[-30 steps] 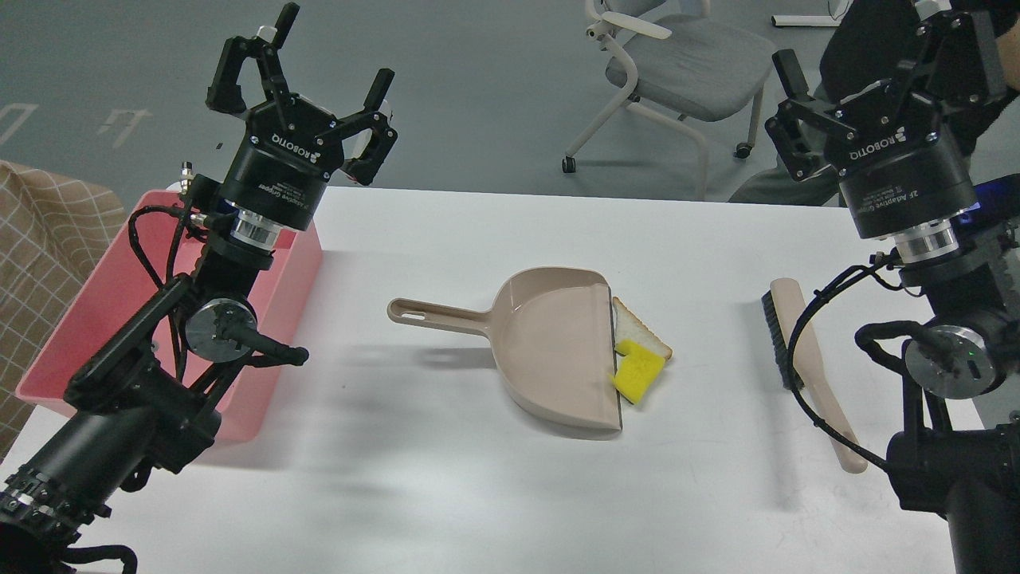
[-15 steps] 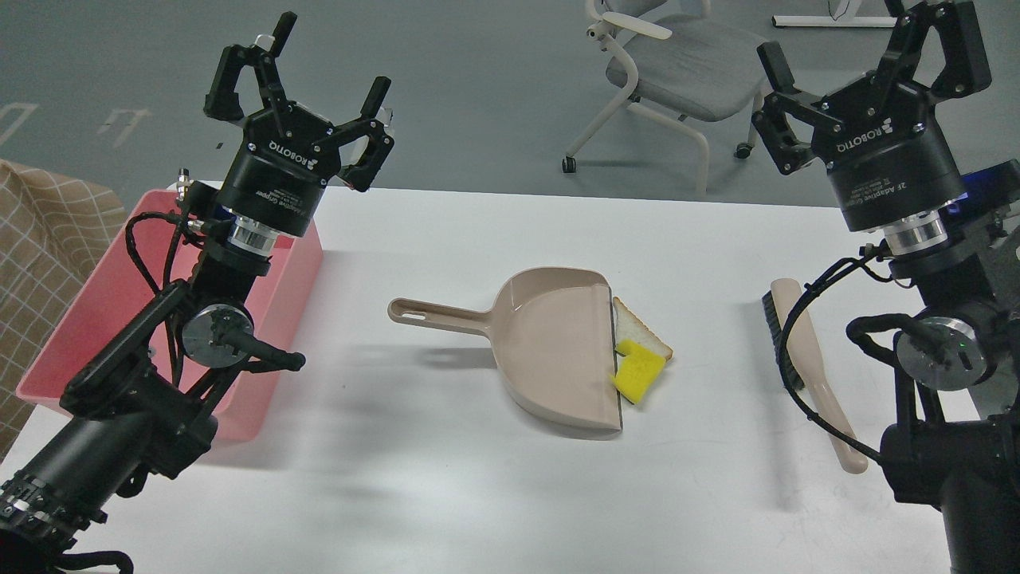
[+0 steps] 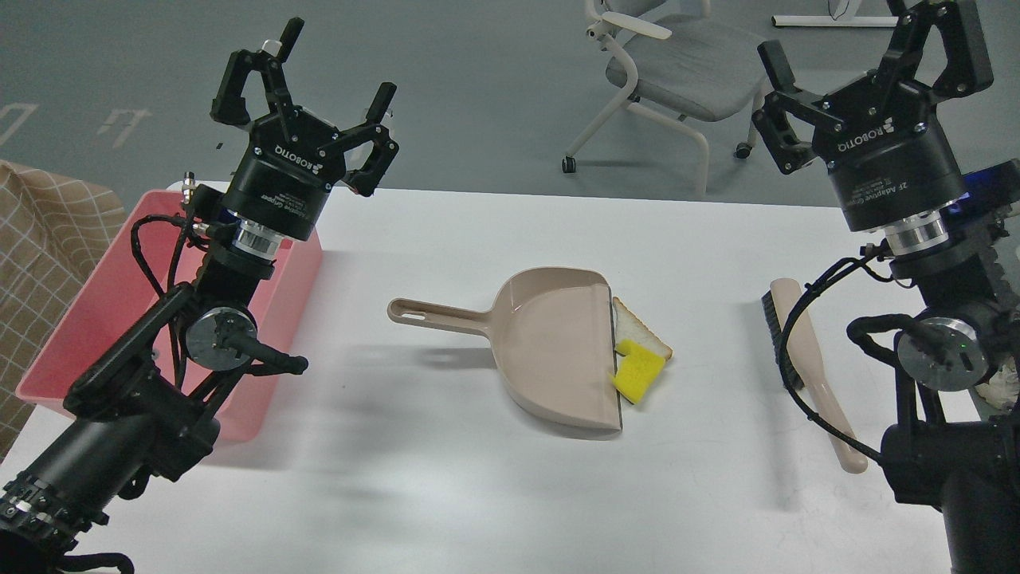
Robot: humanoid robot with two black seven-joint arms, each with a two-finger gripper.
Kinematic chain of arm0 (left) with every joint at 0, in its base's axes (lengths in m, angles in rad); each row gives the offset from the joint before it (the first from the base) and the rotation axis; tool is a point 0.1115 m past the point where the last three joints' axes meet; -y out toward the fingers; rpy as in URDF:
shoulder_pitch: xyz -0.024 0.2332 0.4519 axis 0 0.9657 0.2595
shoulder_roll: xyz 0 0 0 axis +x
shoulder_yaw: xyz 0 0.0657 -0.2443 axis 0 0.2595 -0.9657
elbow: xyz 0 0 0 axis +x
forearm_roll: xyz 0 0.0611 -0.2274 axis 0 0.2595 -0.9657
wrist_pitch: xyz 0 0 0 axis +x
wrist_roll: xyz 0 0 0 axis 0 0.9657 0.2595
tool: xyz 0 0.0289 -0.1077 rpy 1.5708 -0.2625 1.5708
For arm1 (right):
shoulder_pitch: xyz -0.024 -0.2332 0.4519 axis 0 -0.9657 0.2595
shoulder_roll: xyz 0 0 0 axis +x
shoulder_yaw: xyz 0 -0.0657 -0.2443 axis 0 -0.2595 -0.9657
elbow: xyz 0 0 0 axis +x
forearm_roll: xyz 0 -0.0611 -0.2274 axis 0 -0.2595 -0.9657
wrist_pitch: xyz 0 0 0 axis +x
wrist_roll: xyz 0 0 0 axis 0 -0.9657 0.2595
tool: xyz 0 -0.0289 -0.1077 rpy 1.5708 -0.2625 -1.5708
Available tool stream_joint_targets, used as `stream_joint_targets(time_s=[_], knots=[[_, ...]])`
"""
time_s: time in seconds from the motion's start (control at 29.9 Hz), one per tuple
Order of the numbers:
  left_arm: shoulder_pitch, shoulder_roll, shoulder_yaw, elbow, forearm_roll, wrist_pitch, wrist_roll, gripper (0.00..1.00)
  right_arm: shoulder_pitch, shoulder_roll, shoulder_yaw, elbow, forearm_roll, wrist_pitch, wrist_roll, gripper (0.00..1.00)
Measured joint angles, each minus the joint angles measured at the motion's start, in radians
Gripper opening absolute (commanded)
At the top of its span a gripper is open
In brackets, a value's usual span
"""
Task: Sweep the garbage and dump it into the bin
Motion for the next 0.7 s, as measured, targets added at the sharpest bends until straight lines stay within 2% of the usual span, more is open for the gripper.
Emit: stream_joint_targets(time_s=[0.7], knots=[[0.002,0.005,-0.002,0.0,0.002,0.0,0.0,0.98,-0.007,0.0,0.0,0.006,0.001,0.0,-0.002,1.0]])
